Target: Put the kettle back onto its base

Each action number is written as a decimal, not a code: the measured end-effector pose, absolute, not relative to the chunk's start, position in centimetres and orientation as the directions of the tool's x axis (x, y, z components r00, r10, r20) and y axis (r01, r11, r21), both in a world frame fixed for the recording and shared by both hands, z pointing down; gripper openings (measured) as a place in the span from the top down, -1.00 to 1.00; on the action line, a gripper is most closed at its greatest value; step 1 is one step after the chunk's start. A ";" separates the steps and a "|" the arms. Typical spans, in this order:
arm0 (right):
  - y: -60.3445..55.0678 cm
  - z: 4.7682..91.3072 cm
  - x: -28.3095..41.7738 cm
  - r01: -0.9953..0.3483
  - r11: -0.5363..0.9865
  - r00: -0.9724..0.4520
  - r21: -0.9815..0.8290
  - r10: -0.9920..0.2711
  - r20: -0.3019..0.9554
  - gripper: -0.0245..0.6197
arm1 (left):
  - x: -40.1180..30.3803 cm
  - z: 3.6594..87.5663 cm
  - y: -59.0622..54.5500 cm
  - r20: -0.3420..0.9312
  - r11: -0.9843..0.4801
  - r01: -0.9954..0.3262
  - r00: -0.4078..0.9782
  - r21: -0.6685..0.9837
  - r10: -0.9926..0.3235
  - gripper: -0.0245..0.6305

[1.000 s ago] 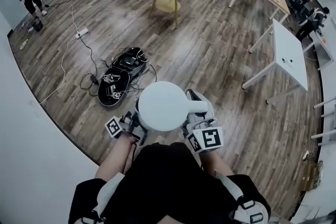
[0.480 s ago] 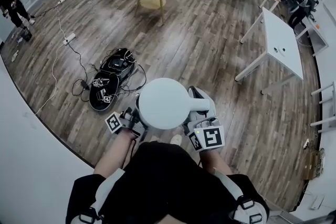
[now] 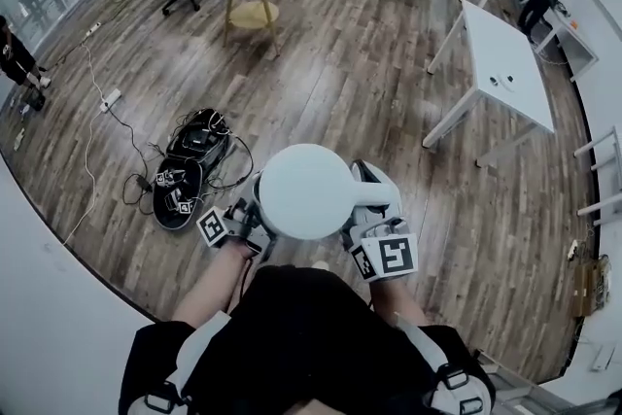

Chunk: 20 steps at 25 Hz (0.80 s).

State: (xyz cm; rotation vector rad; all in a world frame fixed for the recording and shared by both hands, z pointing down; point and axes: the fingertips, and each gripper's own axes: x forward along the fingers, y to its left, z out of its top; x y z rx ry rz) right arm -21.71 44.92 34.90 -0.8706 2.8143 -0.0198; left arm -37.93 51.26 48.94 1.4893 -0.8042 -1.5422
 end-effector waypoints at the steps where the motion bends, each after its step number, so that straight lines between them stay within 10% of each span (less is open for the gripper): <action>1: 44.2 34.9 -21.0 -0.569 0.820 -0.801 -0.064 -0.570 -0.182 0.90 | -37.2 49.1 50.3 -0.464 -0.454 0.134 0.055 0.881 -0.884 0.05; 20: 35.1 36.4 -8.2 -0.764 0.643 -0.630 -0.057 -0.762 -0.150 0.90 | -25.0 50.8 36.7 -0.448 -0.376 0.270 0.295 0.886 -0.844 0.05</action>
